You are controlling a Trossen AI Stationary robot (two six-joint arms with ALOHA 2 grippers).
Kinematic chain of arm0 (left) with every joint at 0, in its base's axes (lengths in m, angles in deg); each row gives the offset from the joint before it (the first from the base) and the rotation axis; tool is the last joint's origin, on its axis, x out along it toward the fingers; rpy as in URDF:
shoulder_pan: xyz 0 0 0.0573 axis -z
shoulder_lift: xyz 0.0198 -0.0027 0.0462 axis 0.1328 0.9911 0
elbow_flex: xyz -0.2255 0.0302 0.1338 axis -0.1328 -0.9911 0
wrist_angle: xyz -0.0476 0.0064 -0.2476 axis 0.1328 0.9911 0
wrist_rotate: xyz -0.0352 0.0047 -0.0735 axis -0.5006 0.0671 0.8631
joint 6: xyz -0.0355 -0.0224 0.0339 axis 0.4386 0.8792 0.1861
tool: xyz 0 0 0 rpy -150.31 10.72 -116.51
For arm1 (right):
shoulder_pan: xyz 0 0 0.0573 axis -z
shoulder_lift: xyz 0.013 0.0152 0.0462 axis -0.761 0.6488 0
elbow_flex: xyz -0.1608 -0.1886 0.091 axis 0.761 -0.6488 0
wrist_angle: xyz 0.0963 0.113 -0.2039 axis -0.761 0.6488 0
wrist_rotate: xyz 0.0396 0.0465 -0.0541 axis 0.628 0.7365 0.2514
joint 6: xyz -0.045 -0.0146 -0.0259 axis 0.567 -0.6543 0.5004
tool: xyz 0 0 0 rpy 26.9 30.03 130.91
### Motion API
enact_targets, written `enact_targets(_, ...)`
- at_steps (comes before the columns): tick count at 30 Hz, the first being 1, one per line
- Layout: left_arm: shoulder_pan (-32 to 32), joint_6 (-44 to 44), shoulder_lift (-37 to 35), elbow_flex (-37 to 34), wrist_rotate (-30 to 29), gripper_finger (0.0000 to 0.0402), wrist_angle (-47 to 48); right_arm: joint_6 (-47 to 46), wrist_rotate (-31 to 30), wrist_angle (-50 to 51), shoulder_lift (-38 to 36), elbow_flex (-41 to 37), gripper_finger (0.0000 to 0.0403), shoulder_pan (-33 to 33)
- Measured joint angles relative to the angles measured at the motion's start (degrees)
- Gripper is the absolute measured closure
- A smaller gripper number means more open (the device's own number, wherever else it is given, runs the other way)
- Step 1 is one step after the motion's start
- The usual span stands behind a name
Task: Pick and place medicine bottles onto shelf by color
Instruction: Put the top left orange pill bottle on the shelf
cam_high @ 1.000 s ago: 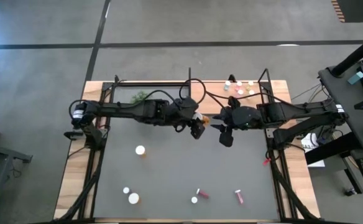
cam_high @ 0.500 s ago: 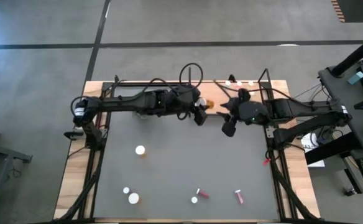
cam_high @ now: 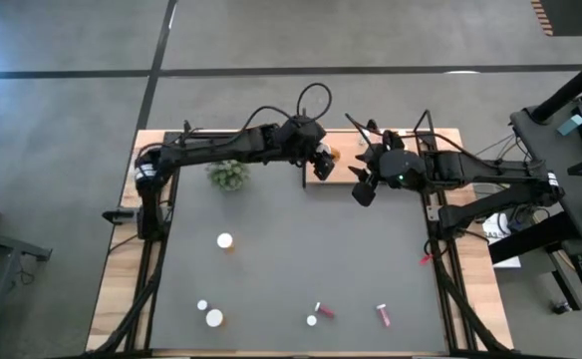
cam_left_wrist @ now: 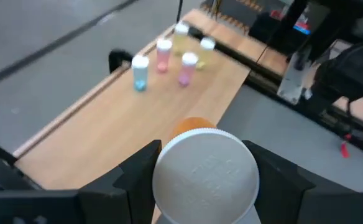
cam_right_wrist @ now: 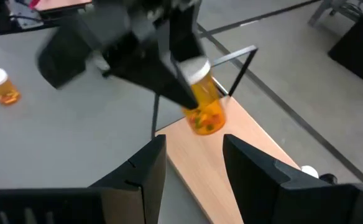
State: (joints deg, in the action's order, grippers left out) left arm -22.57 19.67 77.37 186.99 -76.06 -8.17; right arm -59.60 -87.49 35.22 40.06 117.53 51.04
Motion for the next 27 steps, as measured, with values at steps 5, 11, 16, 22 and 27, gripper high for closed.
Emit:
enact_targets(5,-1.80,0.02,1.97,-0.02,2.67,0.0210,0.15,-0.17,-0.02,-0.02,0.70,0.00,0.0252,2.14)
enact_targets(11,-1.92,-1.04,2.39,-0.02,4.50,0.0210,-0.02,-2.78,-0.05,0.17,3.90,-0.74,0.0252,4.20)
enact_targets(16,-1.95,-1.33,1.05,-0.10,9.44,0.0210,3.58,-3.26,7.81,0.10,4.31,-1.92,0.0252,4.02)
enact_targets(22,-1.75,-1.01,-0.92,-0.35,15.15,0.0210,5.53,-2.52,7.76,-0.09,2.89,-4.37,0.0252,3.97)
enact_targets(27,-1.47,-0.96,-2.06,-0.47,15.74,0.0210,5.67,-1.45,12.38,-1.74,2.97,-5.46,0.0252,3.77)
